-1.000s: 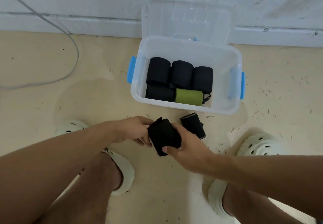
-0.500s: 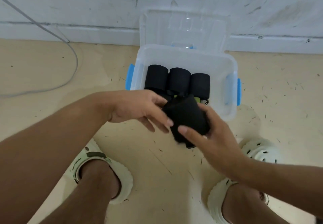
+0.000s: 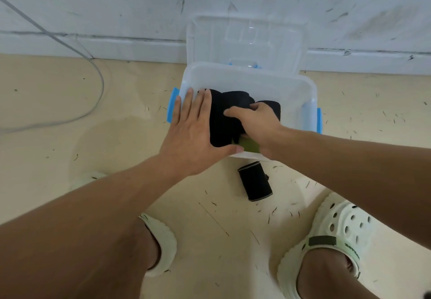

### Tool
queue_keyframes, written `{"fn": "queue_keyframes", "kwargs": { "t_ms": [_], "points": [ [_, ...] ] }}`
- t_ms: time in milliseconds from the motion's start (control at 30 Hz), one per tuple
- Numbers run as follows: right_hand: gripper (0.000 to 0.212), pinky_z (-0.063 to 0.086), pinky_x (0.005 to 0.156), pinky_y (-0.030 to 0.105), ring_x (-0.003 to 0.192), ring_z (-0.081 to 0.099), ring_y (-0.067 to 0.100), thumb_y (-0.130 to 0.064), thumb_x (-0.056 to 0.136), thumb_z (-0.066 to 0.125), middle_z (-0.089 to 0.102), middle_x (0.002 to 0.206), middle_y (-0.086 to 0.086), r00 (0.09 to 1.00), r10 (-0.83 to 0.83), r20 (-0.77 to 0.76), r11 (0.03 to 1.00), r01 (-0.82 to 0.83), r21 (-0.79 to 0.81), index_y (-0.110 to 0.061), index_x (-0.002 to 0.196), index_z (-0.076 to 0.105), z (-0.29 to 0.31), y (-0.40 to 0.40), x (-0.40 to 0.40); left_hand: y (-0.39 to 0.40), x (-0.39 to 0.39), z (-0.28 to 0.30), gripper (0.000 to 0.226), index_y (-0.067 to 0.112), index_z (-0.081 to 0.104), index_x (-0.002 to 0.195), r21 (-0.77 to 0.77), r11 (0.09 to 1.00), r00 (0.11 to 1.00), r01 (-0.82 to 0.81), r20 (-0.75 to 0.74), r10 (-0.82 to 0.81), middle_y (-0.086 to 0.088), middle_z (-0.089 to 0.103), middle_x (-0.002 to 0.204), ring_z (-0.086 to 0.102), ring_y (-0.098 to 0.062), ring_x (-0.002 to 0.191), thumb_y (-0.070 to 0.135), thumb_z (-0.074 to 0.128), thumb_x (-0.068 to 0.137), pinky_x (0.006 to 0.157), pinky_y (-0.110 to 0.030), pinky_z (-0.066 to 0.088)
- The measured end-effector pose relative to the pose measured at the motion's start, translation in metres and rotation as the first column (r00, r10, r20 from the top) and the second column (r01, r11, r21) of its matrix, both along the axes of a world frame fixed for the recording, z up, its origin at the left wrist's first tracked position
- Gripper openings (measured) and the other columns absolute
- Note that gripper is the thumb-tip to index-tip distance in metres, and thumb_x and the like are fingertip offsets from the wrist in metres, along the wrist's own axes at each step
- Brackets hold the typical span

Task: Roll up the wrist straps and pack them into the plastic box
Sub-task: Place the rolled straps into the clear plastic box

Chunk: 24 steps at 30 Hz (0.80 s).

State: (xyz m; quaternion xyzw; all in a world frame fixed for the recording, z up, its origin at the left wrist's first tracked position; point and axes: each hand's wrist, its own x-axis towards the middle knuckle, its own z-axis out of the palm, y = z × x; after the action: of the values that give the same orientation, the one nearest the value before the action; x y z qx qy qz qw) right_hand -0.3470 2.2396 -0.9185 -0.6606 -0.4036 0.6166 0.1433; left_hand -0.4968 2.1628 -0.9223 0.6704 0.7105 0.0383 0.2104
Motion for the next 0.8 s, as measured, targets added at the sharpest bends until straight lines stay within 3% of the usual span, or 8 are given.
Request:
{"fn": "queue_keyframes", "kwargs": {
  "t_ms": [67,167,300,433,600,667,733,800],
  "points": [
    [0.045,0.057,0.073,0.027,0.094,0.069,0.015,-0.039,0.084,0.083,0.071,0.105,-0.001,1.0,0.008,-0.006,0.999,-0.008,-0.033,-0.014,0.115,0.063,0.0,0.001,-0.004,0.001,0.001,0.001,0.133,0.011,-0.009,0.164,-0.005,1.0,1.0,-0.006,-0.005,0.006,-0.005,-0.006,0.175,-0.018,-0.022,0.16,0.093,0.042,0.074,0.129,-0.045,-0.012],
    [0.028,0.057,0.068,0.026,0.086,0.069,0.014,-0.038,0.086,0.083,0.073,0.097,-0.001,0.998,0.041,0.038,0.999,-0.04,-0.034,-0.019,0.096,0.065,-0.002,0.002,-0.007,0.001,0.0,-0.001,0.134,0.011,-0.008,0.165,-0.005,1.0,1.0,-0.001,-0.011,0.001,-0.005,-0.005,0.175,-0.017,-0.021,0.16,0.096,0.037,0.071,0.129,-0.044,-0.014],
    [0.039,0.059,0.082,0.033,0.088,0.068,0.016,-0.05,0.08,0.085,0.071,0.093,-0.003,0.98,0.121,0.157,0.992,-0.124,0.007,-0.018,0.091,0.066,-0.006,0.006,0.0,0.001,-0.002,-0.005,0.133,0.011,-0.003,0.165,0.016,0.999,0.997,0.034,-0.069,-0.033,-0.006,0.001,0.175,-0.012,-0.022,0.161,0.099,0.017,0.067,0.129,-0.046,-0.013],
    [0.051,0.048,0.067,0.029,0.078,0.064,0.017,-0.064,0.075,0.082,0.062,0.073,-0.002,0.921,0.288,0.264,0.956,-0.293,-0.021,-0.016,0.076,0.065,-0.007,0.015,0.012,0.001,-0.001,-0.008,0.12,0.024,0.006,0.167,0.029,0.995,0.985,0.097,-0.143,-0.092,-0.007,0.006,0.175,-0.01,-0.024,0.161,0.097,0.005,0.071,0.128,-0.054,-0.011],
    [0.062,0.056,0.071,0.032,0.081,0.068,0.017,-0.067,0.079,0.076,0.068,0.083,0.002,0.884,0.335,0.325,0.928,-0.369,0.049,-0.007,0.094,0.072,-0.013,0.015,0.011,0.001,-0.001,-0.009,0.11,0.033,0.017,0.165,0.009,0.991,0.973,0.134,-0.193,-0.13,-0.005,0.013,0.174,-0.009,-0.025,0.162,0.094,0.0,0.075,0.127,-0.057,-0.012],
    [0.058,0.057,0.078,0.032,0.09,0.071,0.019,-0.065,0.082,0.074,0.072,0.093,0.002,0.873,0.353,0.337,0.916,-0.396,0.067,-0.011,0.103,0.074,-0.011,0.013,0.013,0.0,-0.001,-0.01,0.108,0.033,0.018,0.165,0.014,0.991,0.972,0.136,-0.193,-0.131,-0.005,0.015,0.174,-0.008,-0.025,0.162,0.094,0.003,0.077,0.127,-0.057,-0.012],
    [0.058,0.056,0.089,0.031,0.105,0.069,0.018,-0.059,0.088,0.073,0.072,0.114,-0.002,0.887,0.336,0.317,0.918,-0.384,0.102,-0.017,0.127,0.068,-0.003,0.013,0.018,-0.001,-0.001,-0.01,0.108,0.03,0.021,0.165,0.03,0.99,0.974,0.135,-0.19,-0.127,-0.006,0.017,0.174,-0.005,-0.025,0.162,0.094,0.005,0.079,0.127,-0.058,-0.01],
    [0.055,0.05,0.086,0.021,0.104,0.065,0.01,-0.05,0.093,0.072,0.067,0.119,-0.007,0.925,0.256,0.279,0.924,-0.319,0.211,-0.021,0.139,0.059,0.007,0.011,0.022,-0.003,-0.001,-0.012,0.107,0.024,0.023,0.164,0.078,0.988,0.975,0.136,-0.186,-0.12,-0.008,0.02,0.173,0.0,-0.026,0.162,0.092,0.008,0.083,0.128,-0.058,-0.007]
  ]
}}
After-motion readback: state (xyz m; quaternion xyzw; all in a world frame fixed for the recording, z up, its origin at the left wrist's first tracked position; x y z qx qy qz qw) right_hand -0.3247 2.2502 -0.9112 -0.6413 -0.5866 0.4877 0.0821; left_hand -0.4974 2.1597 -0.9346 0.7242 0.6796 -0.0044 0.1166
